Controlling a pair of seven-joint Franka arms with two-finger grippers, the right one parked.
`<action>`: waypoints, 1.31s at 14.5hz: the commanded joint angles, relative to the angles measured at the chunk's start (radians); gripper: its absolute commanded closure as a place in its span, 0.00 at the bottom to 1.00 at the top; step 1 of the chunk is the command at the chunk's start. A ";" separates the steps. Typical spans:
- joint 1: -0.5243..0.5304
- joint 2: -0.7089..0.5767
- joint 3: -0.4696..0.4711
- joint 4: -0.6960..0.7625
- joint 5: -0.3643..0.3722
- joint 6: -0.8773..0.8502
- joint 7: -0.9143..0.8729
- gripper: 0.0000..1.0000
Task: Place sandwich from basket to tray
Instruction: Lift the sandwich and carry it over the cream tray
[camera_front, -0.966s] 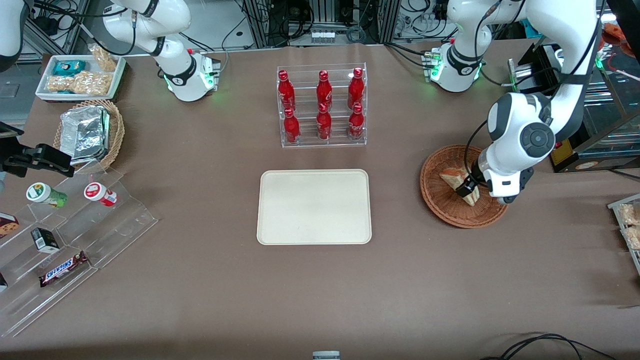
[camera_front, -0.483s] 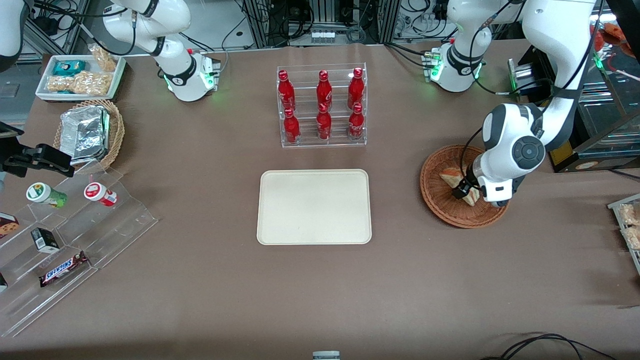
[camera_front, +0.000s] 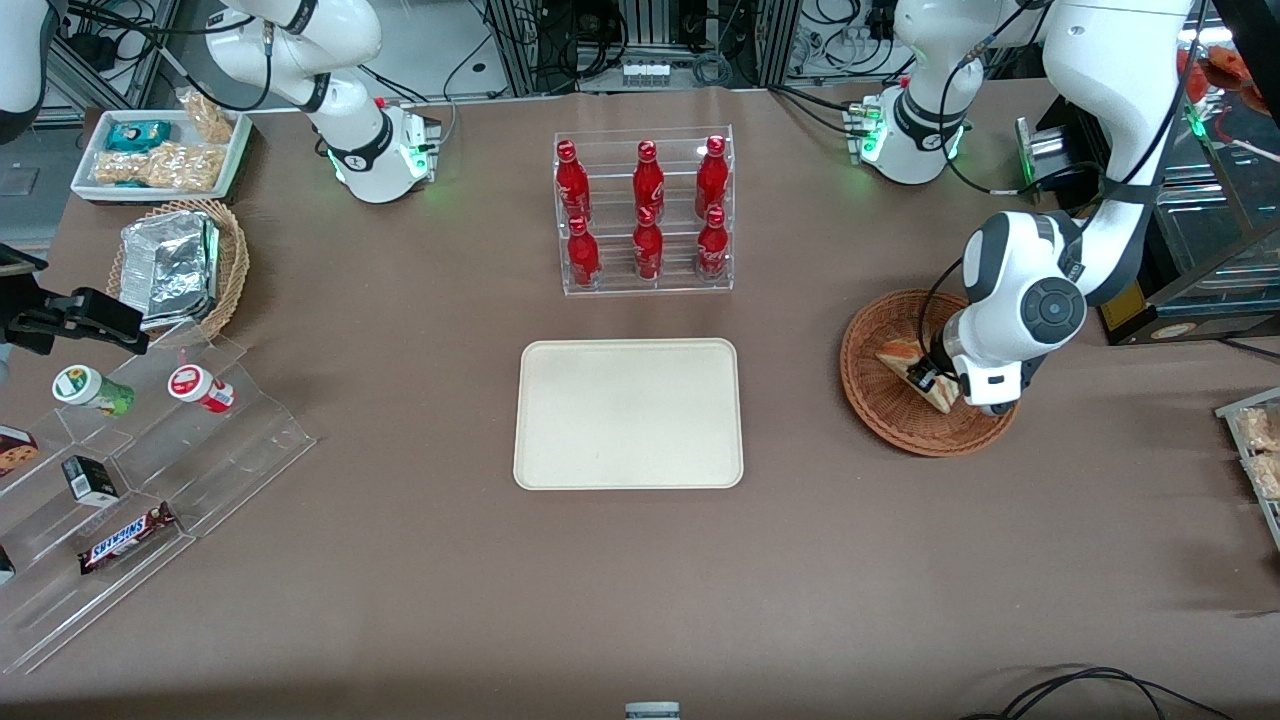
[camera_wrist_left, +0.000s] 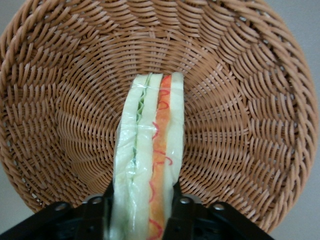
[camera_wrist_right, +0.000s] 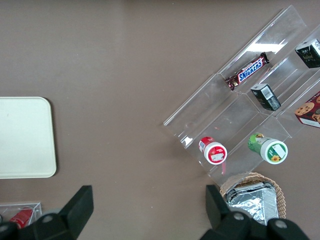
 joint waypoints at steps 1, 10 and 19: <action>-0.002 -0.089 -0.003 0.007 -0.001 -0.073 0.038 0.92; -0.324 0.057 -0.009 0.426 -0.003 -0.271 0.097 0.90; -0.625 0.415 -0.007 0.744 0.016 -0.210 0.109 0.85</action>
